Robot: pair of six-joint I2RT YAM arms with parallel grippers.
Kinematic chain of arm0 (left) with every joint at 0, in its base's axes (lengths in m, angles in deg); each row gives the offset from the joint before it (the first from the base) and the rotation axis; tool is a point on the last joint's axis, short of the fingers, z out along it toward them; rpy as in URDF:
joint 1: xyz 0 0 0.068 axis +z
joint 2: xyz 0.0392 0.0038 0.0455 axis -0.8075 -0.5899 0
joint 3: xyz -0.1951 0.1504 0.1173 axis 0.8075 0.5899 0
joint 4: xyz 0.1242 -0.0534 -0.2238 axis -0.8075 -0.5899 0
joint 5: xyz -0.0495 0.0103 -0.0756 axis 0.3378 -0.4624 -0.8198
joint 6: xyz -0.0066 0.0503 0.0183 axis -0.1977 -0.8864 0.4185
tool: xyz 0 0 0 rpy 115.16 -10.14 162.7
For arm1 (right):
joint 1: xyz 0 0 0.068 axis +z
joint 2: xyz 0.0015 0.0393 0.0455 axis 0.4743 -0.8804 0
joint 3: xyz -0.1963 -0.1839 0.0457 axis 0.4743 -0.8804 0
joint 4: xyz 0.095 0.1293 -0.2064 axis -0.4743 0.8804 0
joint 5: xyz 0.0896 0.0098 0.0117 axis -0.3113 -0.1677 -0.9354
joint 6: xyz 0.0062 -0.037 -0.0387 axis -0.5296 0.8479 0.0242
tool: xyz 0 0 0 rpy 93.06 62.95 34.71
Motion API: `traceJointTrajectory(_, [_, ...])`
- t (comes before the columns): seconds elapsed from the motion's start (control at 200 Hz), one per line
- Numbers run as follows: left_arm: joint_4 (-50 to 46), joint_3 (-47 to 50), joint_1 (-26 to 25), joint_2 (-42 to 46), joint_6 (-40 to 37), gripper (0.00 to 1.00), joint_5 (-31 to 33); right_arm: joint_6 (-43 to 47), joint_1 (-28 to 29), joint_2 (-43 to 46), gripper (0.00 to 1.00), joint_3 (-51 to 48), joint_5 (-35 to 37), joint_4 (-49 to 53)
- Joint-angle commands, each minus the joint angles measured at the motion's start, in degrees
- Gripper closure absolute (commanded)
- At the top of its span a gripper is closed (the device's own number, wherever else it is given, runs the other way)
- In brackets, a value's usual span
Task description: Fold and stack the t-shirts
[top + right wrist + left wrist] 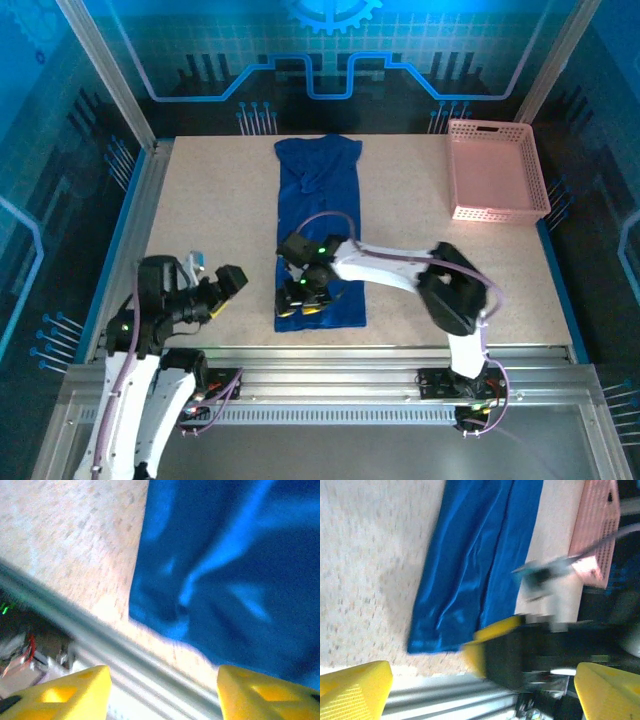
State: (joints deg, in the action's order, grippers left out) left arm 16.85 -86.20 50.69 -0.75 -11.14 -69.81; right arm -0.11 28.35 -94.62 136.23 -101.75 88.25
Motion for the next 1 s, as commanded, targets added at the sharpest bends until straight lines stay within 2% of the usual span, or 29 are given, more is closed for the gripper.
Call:
traceJointTrajectory(0.0, [0.17, 5.29, -5.79, 1.38, 6.85, 0.09, -0.29, 2.9, -4.18, 13.81, 0.36, -8.09, 3.23, 9.1])
traceJointTrajectory(0.145, [10.33, 10.4, -17.15, -5.23, 11.46, 0.15, 3.72, 5.66, -12.65, 25.66, 0.35, -24.01, 4.12, 9.38])
traceJointTrajectory(0.215, [14.8, 10.98, -22.86, -12.03, 12.35, 0.17, 7.39, 6.99, -16.34, 28.06, 0.34, -30.23, 2.4, 6.2])
traceJointTrajectory(0.28, [18.69, 11.52, -25.84, -18.56, 12.84, 0.19, 8.67, 7.44, -18.8, 28.31, 0.34, -33.75, -0.07, 1.92])
traceJointTrajectory(0.495, [32.86, 15.03, -27.1, -30.11, 17.04, 0.25, 8.89, 6.5, -19.05, 22.64, 0.34, -34.32, -2.31, -7.18])
traceJointTrajectory(0.735, [47.4, 14.19, -27.71, -43.87, 19.49, 0.34, 8.31, 7.21, -18.54, 10.85, 0.39, -29.39, -2.52, -10.21])
traceJointTrajectory(0.795, [49.51, 12.77, -28.54, -48.51, 19.1, 0.39, 8.6, 6.79, -18.57, 8.81, 0.48, -28.7, -2.04, -10.35])
traceJointTrajectory(0.88, [51.96, 10.28, -29.58, -54.17, 19.04, 0.49, 9.4, 5.84, -18.52, 8.77, 0.73, -28.55, -2.2, -11.61])
traceJointTrajectory(0.995, [51.55, 4.92, -31.86, -58.99, 17.77, 0.64, 9.93, 6.48, -17.49, 10.75, 0.88, -27.45, -2.22, -8.39])
